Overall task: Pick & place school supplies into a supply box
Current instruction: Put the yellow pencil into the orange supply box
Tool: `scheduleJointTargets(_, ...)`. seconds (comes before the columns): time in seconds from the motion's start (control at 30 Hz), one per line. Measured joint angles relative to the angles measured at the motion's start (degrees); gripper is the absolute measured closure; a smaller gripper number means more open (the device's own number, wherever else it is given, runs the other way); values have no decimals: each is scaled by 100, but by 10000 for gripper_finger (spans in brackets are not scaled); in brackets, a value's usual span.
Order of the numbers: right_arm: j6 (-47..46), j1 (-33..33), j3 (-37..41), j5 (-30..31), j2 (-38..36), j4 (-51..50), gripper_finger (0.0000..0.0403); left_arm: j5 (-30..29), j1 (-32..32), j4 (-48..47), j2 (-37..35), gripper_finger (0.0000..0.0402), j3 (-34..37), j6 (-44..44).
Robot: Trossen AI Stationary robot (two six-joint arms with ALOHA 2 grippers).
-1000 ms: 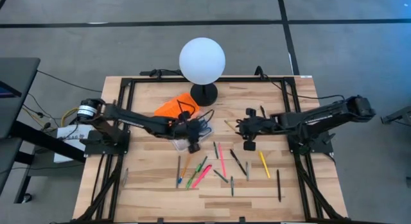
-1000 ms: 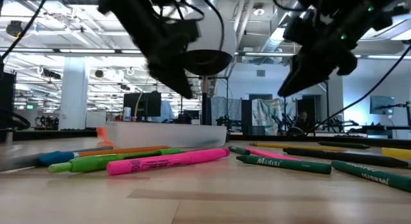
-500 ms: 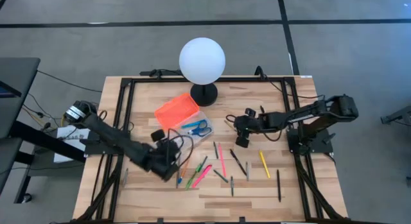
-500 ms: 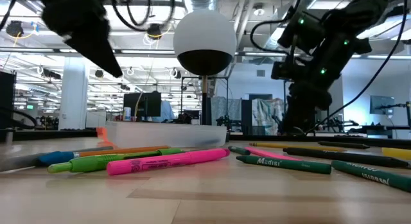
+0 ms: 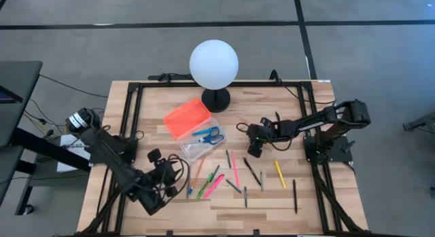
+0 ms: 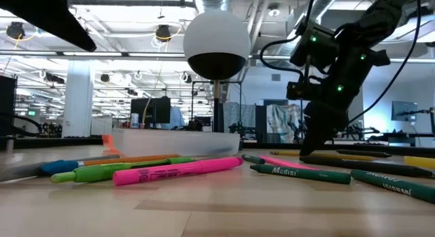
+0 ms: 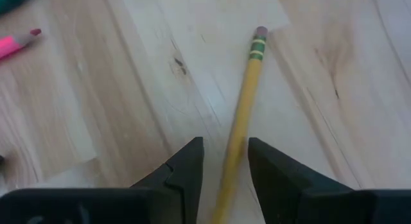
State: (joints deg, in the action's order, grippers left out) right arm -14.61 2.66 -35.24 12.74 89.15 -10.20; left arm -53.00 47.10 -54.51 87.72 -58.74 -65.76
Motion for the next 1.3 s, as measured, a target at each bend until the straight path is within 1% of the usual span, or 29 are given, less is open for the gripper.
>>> scheduleJointTargets(0.27, -17, 11, -16, -49, 0, -255, 285, -14, 134, -150, 59, 255, 12, -330)
scheduleJointTargets(0.47, 210, 11, -24, -66, -11, -631, 288, 324, 144, -57, 52, 255, 313, -569)
scheduleJointTargets(0.57, 417, 11, -24, -185, -13, -735, 301, 533, 142, -8, 52, 255, 502, -775)
scheduleJointTargets(0.67, 666, 22, -24, -407, -15, -741, 324, 631, 143, 179, 52, 255, 695, -861)
scheduleJointTargets(0.87, 783, 15, -24, -513, -15, -793, 382, 570, 161, 543, 52, 255, 983, -887)
scheduleJointTargets(0.93, 897, 11, -24, -515, -15, -798, 395, 534, 161, 611, 52, 255, 1056, -883)
scheduleJointTargets(1.1, 1162, -64, -24, -510, -15, -799, 390, 449, 169, 779, 52, 255, 1261, -938)
scheduleJointTargets(1.17, 1241, -84, -24, -506, -13, -800, 395, 370, 177, 863, 52, 255, 1327, -936)
scheduleJointTargets(1.3, 1463, -158, -24, -451, -12, -787, 398, 433, 177, 918, 52, 255, 1365, -916)
